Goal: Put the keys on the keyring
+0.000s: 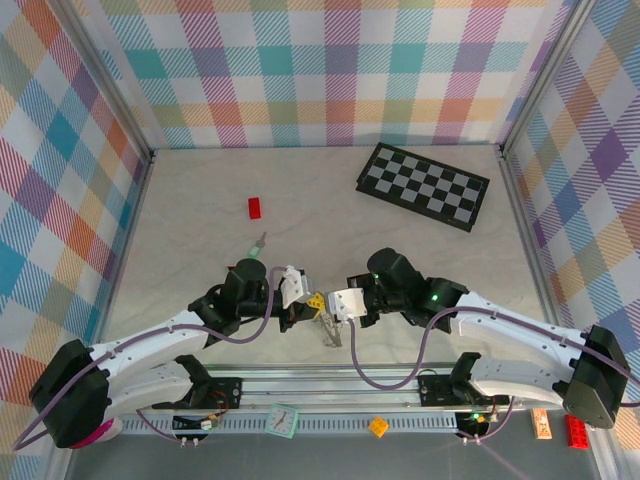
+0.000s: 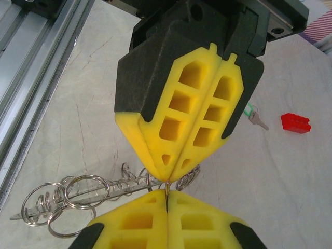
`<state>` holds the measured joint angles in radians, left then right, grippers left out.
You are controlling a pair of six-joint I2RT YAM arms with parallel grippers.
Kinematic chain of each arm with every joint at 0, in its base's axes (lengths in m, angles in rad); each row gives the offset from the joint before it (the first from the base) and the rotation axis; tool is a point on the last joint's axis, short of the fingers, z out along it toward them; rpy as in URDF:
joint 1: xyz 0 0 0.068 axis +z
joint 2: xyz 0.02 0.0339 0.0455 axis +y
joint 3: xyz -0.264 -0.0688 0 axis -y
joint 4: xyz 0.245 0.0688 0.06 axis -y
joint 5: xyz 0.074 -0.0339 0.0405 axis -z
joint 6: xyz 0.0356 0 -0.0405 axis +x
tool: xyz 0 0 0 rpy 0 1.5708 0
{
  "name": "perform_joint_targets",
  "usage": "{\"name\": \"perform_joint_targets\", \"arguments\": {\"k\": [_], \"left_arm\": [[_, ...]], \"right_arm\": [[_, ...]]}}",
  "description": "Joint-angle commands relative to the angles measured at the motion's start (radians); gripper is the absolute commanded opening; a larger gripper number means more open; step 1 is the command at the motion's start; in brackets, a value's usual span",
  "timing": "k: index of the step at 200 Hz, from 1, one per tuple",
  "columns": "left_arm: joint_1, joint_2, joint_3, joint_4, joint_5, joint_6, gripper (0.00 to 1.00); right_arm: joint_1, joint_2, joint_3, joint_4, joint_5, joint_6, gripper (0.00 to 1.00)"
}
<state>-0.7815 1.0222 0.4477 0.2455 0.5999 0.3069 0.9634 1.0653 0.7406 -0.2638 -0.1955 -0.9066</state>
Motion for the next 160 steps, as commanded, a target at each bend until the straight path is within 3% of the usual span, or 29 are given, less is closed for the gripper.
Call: {"name": "perform_joint_targets", "arguments": {"k": [1,115,160], "left_arm": [[-0.011,0.003,0.023,0.038,-0.002,-0.004,0.00],[-0.012,0.004,0.023,0.049,-0.056,-0.039,0.00],[-0.007,0.037,0.017,0.091,-0.107,-0.117,0.00]], "right_arm": [[0.006,0.002,0.019,-0.023,-0.024,-0.012,0.00],[0.006,0.004,0.021,-0.075,-0.056,-0.013,0.00],[0.059,-0.002,-0.020,-0.098,-0.033,-0.018,0.00]]}}
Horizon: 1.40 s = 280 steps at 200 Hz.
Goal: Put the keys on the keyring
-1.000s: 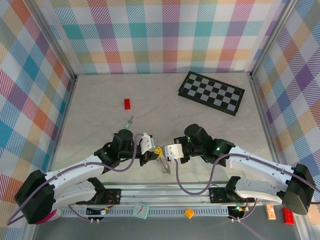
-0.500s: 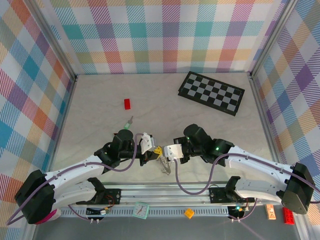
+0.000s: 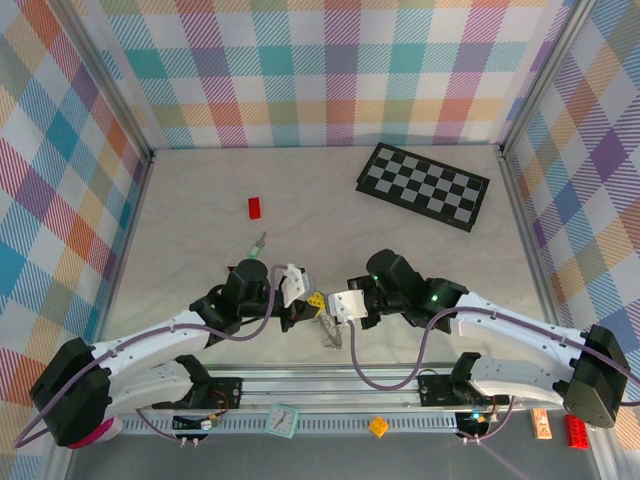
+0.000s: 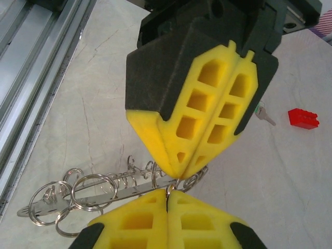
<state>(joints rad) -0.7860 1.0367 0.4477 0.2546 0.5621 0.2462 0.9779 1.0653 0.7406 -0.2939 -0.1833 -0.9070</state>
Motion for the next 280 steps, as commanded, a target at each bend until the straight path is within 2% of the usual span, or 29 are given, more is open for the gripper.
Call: {"name": "perform_joint_targets", "arguments": {"k": [1,50,79,124,151,167,184,207,216,226,254,280], "left_arm": [[-0.002,0.024,0.017,0.083,-0.070,-0.059,0.00],[0.011,0.072,0.008,0.160,-0.054,-0.164,0.00],[0.011,0.065,-0.006,0.179,-0.016,-0.183,0.00],[0.011,0.077,-0.017,0.200,0.044,-0.209,0.00],[0.011,0.080,0.000,0.166,0.045,-0.219,0.00],[0.011,0.080,0.007,0.148,0.051,-0.223,0.00],[0.011,0.081,0.012,0.138,0.046,-0.232,0.00],[0.011,0.076,0.014,0.126,0.038,-0.229,0.00],[0.012,0.071,0.014,0.122,0.034,-0.226,0.00],[0.012,0.068,0.013,0.120,0.035,-0.221,0.00],[0.012,0.085,0.019,0.130,0.035,-0.227,0.00],[0.011,0.092,0.026,0.133,0.035,-0.256,0.00]], "right_arm": [[0.046,-0.002,-0.021,-0.067,-0.043,-0.018,0.00],[0.064,0.025,-0.034,-0.039,0.059,-0.022,0.00],[0.044,-0.042,-0.056,0.055,0.135,0.034,0.00],[-0.040,-0.115,-0.066,0.096,0.060,0.140,0.00],[-0.087,-0.137,-0.035,0.082,-0.053,0.207,0.00],[-0.116,-0.149,-0.015,0.066,-0.051,0.210,0.00],[-0.128,-0.136,0.002,0.049,0.050,0.164,0.00],[-0.128,-0.079,0.002,0.160,0.457,0.112,0.00],[-0.132,-0.077,0.005,0.179,0.520,0.095,0.00],[-0.132,-0.083,0.009,0.154,0.483,0.078,0.00],[-0.091,-0.075,-0.011,0.069,0.268,0.028,0.00],[-0.085,-0.067,-0.030,0.088,0.110,0.089,0.00]]}}
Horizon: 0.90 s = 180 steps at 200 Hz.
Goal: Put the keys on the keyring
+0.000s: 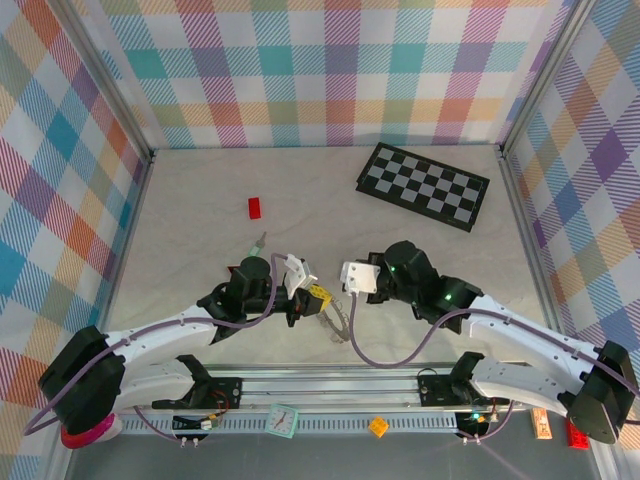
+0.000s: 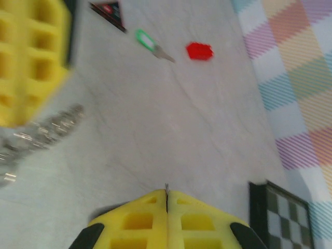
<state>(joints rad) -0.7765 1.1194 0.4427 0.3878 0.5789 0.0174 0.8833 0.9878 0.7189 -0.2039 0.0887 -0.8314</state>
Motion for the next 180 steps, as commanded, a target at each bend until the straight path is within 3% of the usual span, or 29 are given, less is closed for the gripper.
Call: {"name": "perform_joint_targets", "arguments": {"k": [1,51,92,116,143,180], "left_arm": [[0.002,0.010,0.031,0.000,0.018,-0.028,0.00],[0.002,0.003,0.018,0.035,0.028,-0.037,0.00],[0.004,-0.004,0.029,-0.001,-0.045,-0.028,0.00],[0.005,0.003,0.054,-0.058,-0.070,-0.068,0.00],[0.005,0.002,0.065,-0.078,-0.096,-0.123,0.00],[0.004,-0.011,0.064,-0.078,-0.063,-0.090,0.00]], "right_arm": [[0.009,0.011,-0.008,-0.002,-0.164,0.015,0.00],[0.011,0.028,-0.015,-0.017,-0.239,0.035,0.00],[-0.002,0.016,0.002,0.003,-0.095,0.138,0.00],[-0.040,0.036,0.043,-0.069,-0.004,0.409,0.00],[-0.046,0.037,0.041,-0.186,0.082,0.817,0.00],[-0.052,0.046,-0.006,-0.295,0.041,1.075,0.00]]}}
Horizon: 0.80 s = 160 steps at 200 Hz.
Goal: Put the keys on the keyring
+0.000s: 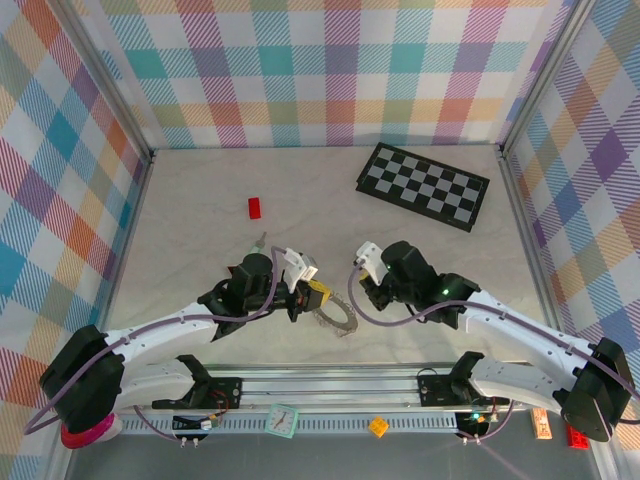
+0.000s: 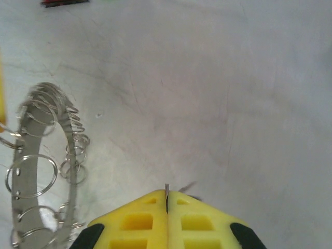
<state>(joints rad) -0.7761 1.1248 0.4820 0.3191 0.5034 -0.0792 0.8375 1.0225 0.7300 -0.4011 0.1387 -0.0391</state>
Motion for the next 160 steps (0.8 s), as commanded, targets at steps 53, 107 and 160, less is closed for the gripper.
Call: {"name": "perform_joint_targets", "arguments": {"k": [53,107,160], "left_arm": [[0.002,-0.013,0.055,-0.056,0.045,0.090,0.00],[0.003,-0.016,0.073,-0.110,0.073,0.223,0.00],[0.004,-0.007,0.076,-0.109,0.079,0.235,0.00]], "right_arm": [[-0.113,0.251,0.040,-0.172,-0.224,0.406,0.00],[-0.173,0.378,0.035,-0.123,-0.283,0.412,0.02],[-0.208,0.370,0.089,-0.145,-0.294,0.356,0.39]]}}
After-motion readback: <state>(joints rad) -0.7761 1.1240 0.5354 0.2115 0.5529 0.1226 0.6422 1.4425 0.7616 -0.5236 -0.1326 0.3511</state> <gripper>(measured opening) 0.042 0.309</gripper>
